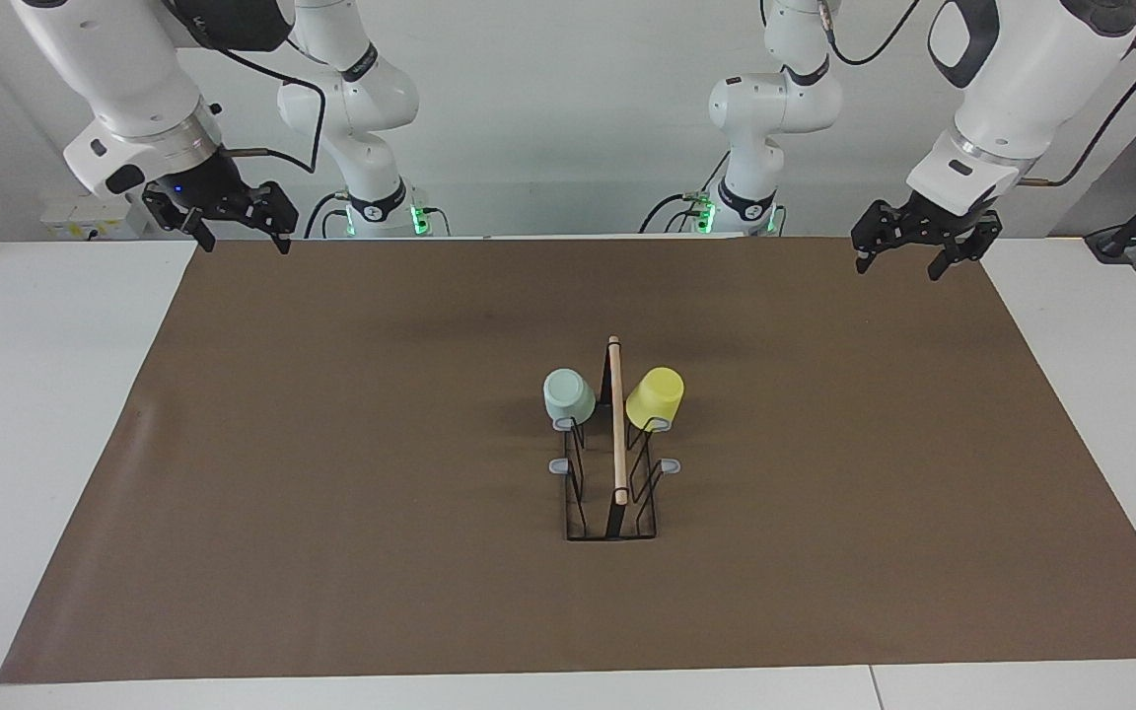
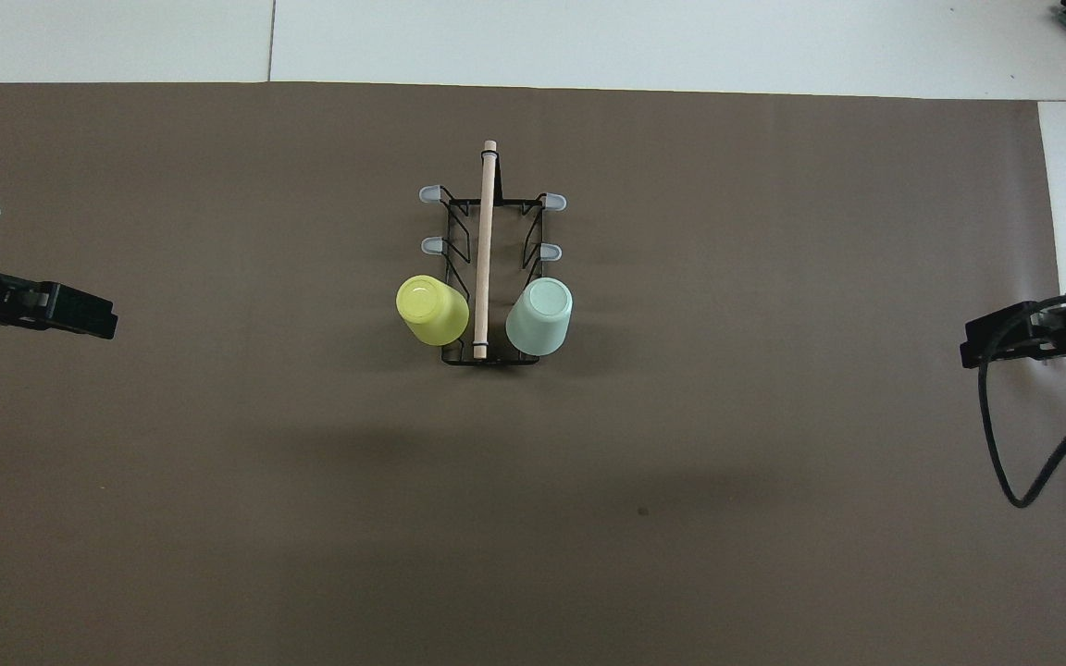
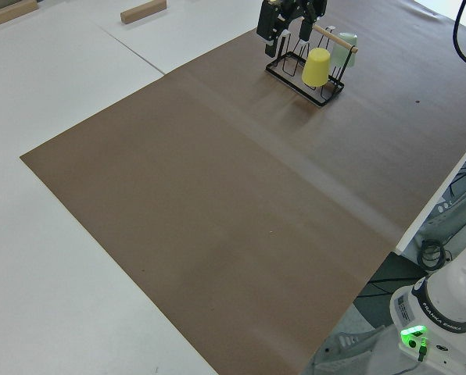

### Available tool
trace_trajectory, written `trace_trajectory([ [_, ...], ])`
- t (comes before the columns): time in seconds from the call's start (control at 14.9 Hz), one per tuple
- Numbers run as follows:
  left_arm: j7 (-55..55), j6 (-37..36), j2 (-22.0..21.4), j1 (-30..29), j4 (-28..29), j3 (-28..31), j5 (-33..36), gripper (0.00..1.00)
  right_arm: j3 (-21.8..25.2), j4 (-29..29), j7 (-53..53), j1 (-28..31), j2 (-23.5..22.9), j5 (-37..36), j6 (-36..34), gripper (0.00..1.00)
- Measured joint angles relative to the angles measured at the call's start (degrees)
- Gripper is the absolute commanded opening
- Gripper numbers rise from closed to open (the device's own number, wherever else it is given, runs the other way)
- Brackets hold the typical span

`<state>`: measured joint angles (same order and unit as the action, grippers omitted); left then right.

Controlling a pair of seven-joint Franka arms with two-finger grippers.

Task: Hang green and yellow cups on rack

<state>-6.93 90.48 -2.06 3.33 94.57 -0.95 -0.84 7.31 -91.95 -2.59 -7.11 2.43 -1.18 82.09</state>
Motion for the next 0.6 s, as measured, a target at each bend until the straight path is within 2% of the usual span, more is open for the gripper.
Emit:
trace_trajectory([
  [0.6,0.2,0.0,0.0,0.0,0.3,0.1,0.1,1.00,0.0,0.0,0.0,-0.3,-0.1,-0.2,2.1,1.00],
])
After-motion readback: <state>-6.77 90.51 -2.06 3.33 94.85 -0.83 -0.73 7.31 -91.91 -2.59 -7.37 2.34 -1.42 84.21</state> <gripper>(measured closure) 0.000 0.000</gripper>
